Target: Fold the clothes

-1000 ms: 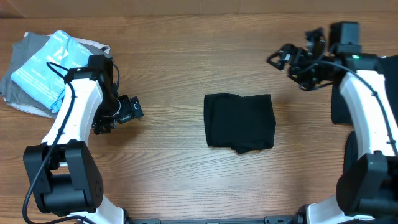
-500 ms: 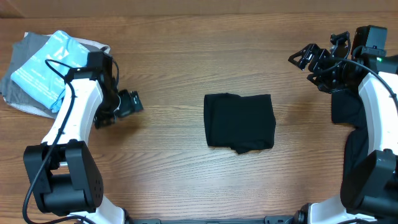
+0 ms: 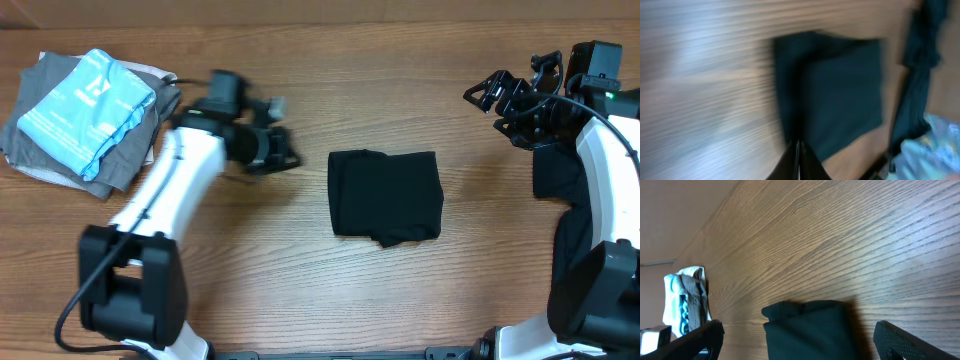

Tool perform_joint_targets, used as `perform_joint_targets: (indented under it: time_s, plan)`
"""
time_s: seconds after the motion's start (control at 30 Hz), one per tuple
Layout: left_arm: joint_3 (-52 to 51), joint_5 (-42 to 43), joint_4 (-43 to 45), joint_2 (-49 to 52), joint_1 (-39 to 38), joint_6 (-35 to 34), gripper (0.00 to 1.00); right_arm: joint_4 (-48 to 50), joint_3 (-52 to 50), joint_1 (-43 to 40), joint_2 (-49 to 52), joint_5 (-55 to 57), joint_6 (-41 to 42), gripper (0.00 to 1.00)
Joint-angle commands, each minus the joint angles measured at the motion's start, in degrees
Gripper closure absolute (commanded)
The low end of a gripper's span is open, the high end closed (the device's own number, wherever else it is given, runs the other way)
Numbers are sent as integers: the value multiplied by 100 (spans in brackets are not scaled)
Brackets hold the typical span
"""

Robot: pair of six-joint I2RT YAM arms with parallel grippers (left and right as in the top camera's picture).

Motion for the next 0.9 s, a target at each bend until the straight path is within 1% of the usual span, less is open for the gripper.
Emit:
perform_joint_targets:
  time_s: [0.0, 0.07, 0.1, 0.13, 0.23, 0.3, 0.37, 0.47, 0.57, 0.63, 0.8, 0.87]
  plan:
    - [72, 562, 730, -136, -824, -535, 96, 28, 35, 4, -37, -7, -50, 0]
    - [72, 466, 1517, -131, -1309, -885, 96, 28, 35, 4, -37, -7, -50, 0]
    - [72, 299, 1834, -125, -1517, -1056, 96, 28, 35, 4, -37, -4, -50, 0]
    - [72, -61, 2162, -116, -1777, -1340, 96, 28, 35, 4, -37, -7, -50, 0]
    - [72, -1211, 2658, -9, -2369, -2111, 96, 31, 35, 4, -37, -7, -48, 0]
    - [72, -1392, 2964, 142, -2627, -2330, 96, 28, 35, 4, -37, -7, -50, 0]
    - [72, -1270, 3364, 382, -2857, -2345, 96, 28, 35, 4, -37, -7, -50, 0]
    - [72, -1080, 3696, 782, -3040, -2352, 96, 31, 35, 4, -37, -7, -50, 0]
    - [72, -533, 3930, 1287, -3082, -2350, 96, 28, 35, 4, -37, -4, -50, 0]
    - [72, -236, 3982, 1604, -3082, -2350, 96, 28, 35, 4, -37, -7, -50, 0]
    - [72, 15, 3807, 2583, -3056, -2345, 96, 28, 35, 4, -37, -4, -50, 0]
    - [72, 378, 3816, 2782, -3049, -2345, 96, 28, 35, 4, -37, -7, -50, 0]
